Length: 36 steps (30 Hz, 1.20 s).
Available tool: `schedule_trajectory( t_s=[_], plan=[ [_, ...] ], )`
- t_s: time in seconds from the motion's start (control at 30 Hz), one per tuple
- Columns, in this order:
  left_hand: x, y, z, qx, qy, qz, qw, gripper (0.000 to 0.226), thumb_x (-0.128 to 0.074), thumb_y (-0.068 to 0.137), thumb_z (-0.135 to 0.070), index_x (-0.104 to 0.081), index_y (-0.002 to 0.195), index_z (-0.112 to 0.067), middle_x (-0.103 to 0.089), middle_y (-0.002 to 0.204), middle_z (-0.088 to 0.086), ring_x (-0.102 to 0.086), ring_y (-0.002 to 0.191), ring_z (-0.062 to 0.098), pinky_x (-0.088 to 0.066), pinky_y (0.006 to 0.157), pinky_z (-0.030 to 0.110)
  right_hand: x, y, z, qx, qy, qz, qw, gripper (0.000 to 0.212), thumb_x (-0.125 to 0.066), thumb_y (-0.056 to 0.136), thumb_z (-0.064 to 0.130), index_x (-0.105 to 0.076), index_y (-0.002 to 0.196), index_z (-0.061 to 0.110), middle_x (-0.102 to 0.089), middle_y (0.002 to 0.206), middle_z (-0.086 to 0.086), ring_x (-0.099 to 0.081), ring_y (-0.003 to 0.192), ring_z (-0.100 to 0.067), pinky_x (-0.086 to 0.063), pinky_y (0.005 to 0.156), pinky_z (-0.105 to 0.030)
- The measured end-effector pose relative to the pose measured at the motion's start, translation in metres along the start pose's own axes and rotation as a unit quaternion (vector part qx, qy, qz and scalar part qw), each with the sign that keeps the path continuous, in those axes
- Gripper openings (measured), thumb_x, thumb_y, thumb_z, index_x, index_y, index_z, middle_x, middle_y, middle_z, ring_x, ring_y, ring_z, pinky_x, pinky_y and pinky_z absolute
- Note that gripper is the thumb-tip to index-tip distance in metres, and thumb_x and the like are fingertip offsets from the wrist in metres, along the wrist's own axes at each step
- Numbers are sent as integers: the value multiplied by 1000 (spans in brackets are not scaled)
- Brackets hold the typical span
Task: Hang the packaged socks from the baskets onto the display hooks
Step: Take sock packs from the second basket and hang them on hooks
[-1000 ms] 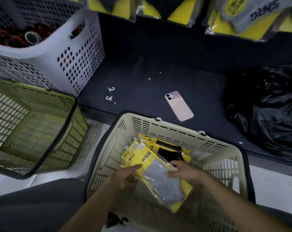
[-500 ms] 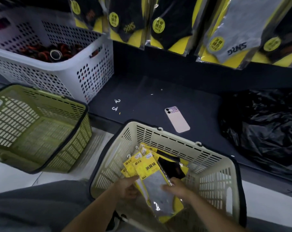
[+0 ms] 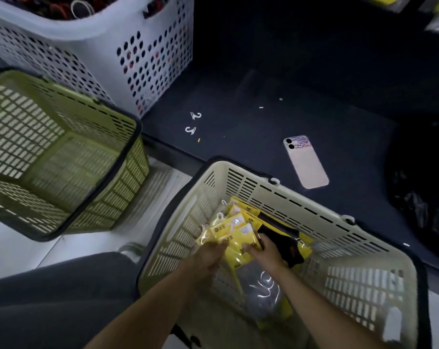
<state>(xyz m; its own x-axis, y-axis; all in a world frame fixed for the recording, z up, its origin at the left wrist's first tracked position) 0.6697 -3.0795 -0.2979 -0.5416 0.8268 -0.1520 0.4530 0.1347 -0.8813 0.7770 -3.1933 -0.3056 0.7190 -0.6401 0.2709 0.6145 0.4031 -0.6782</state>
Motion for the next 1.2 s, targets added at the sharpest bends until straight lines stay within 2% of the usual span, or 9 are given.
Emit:
schedule_trajectory(
  t_s=[0.17,0.3,0.47,0.6,0.77,0.87,0.93,1.1,1.2],
  plan=[
    [19,5,8,-1,-35,-67,997,33,-58,93,-12,-56,121,5,-62,119,21,-63,103,34,-53,83,39,-1,-1,-3,-15,10,37,999,32,-69,86,23,-67,114,8,-71,107,-9,-65,102,-22,-51,94,-38],
    [22,5,8,13,-136,-28,990,16,-51,95,-13,-60,87,-3,-72,69,7,-68,52,13,-52,44,21,-7,3,-4,-6,27,3,1000,22,-66,88,19,-68,108,10,-71,102,-7,-67,98,-22,-53,85,-33],
    [17,2,3,2,-190,-18,982,19,-48,97,-14,-55,80,-10,-64,48,1,-59,37,10,-44,35,16,-9,7,-9,-22,0,-34,999,3,-67,87,24,-66,90,22,-71,91,-2,-66,84,-14,-49,64,-21],
    [28,3,11,31,-239,-26,970,25,-45,99,-22,-60,90,-4,-72,66,9,-70,58,20,-56,50,28,-15,16,4,-10,-68,7,998,24,-68,86,29,-67,103,13,-70,100,-4,-65,97,-22,-53,82,-33],
    [31,-3,9,56,-106,-29,992,44,-57,91,-40,-61,115,-4,-70,105,14,-67,87,25,-55,78,33,-3,5,34,86,-65,-52,993,32,-69,87,24,-65,116,13,-70,107,-3,-64,99,-19,-53,85,-40],
    [16,-16,-9,42,-20,-13,999,52,-61,87,-45,-57,123,-9,-67,116,11,-64,93,22,-53,76,31,12,-6,42,114,-35,-65,991,25,-62,91,22,-66,113,11,-71,103,-4,-66,96,-19,-53,86,-41],
    [9,-25,-24,-4,-18,-35,999,52,-64,87,-41,-55,126,-8,-65,121,13,-65,96,23,-54,73,31,12,-11,46,108,14,-11,994,20,-60,92,19,-67,110,13,-72,102,-4,-67,96,-19,-53,87,-39],
    [32,-78,-95,-253,40,-134,957,21,-63,89,-9,-64,107,2,-71,86,6,-67,71,13,-53,57,21,4,-20,62,74,132,68,986,15,-56,93,27,-67,100,21,-73,95,3,-68,88,-10,-53,79,-23],
    [54,-115,-135,-323,159,-167,918,17,-61,91,-14,-61,107,-9,-70,100,8,-67,93,25,-54,78,38,-2,-15,65,84,108,62,989,27,-46,99,26,-65,109,10,-69,101,-3,-64,92,-11,-50,73,-11]
  ],
)
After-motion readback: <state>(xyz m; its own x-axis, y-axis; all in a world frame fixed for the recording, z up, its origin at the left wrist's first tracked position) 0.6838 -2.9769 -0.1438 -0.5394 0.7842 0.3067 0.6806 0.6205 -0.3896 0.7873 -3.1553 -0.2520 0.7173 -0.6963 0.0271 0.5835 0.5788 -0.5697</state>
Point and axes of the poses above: each hand's wrist, its own y-axis towards the middle knuckle, its own x-axis out of the back of the hand, z = x × y, the point moved 9 cm from there along y, towards the middle knuckle
